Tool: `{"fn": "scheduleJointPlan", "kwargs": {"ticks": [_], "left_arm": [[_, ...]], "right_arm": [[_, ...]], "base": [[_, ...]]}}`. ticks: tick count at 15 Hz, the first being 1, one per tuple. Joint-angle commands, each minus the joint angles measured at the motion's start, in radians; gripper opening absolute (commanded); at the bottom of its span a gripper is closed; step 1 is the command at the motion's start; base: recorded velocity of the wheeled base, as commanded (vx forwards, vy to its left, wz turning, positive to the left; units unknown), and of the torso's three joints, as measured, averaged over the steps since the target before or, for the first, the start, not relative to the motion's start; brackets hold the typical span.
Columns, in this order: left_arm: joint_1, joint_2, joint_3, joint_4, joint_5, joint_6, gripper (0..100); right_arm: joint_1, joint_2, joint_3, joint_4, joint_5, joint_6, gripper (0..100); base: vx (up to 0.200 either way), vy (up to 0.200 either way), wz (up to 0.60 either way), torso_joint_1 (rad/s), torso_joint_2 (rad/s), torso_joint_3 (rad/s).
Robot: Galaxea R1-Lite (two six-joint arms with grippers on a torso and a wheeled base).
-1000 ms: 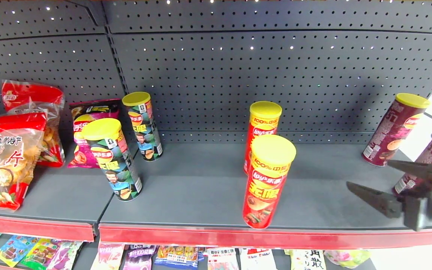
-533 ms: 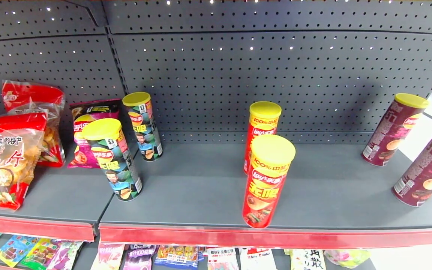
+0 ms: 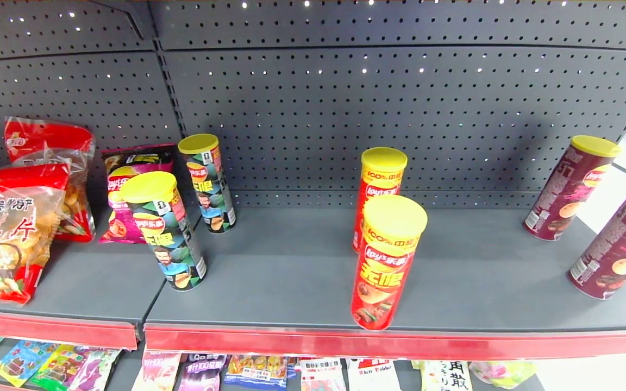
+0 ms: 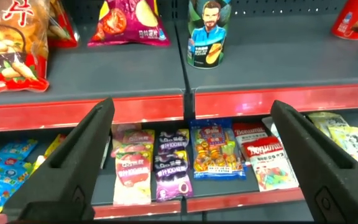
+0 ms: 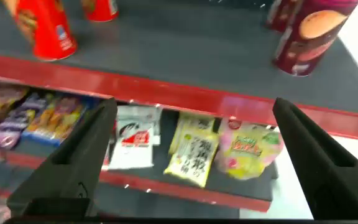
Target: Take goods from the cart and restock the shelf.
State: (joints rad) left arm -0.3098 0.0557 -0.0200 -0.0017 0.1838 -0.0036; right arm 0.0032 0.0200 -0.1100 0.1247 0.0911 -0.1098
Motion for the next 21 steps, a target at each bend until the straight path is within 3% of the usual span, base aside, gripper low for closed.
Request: {"fn": "scheduleJointPlan", "kwargs": {"ticks": [1,4,7,9,12,15,21], "left_arm": [[0.0,-0.028,0.0,-0.001,0.002,0.001,100],[0.0,-0.05,0.0,-0.001,0.005,0.017,100],[0.0,-0.05,0.0,-0.001,0.009,0.019,100],[0.0,-0.05,0.0,-0.001,0.008,0.02,100],[0.0,-0.051,0.0,-0.001,0.008,0.022,100],[0.0,-0.051,0.0,-0.001,0.009,0.039,100],[0.0,-0.051,0.0,-0.001,0.013,0.034,100]], "right_arm": [[0.0,-0.02,0.095,-0.152,-0.056,-0.007,100],[0.0,-0.018,0.092,-0.143,-0.091,0.064,100],[0.0,-0.018,0.096,-0.154,-0.252,0.128,100],[0.0,-0.02,0.095,-0.154,-0.231,0.061,100],[0.0,-0.02,0.092,-0.143,-0.048,0.058,100],[-0.002,-0.02,0.11,-0.134,-0.073,0.071,100],[0.0,-0.018,0.11,-0.131,-0.056,0.11,100]], "base": [[0.0,0.0,0.0,0.0,0.0,0.0],[0.0,0.0,0.0,0.0,0.0,0.0],[0.0,0.0,0.0,0.0,0.0,0.0],[0.0,0.0,0.0,0.0,0.0,0.0],[0.0,0.0,0.0,0.0,0.0,0.0],[0.0,0.0,0.0,0.0,0.0,0.0],[0.0,0.0,0.0,0.0,0.0,0.0]]}}
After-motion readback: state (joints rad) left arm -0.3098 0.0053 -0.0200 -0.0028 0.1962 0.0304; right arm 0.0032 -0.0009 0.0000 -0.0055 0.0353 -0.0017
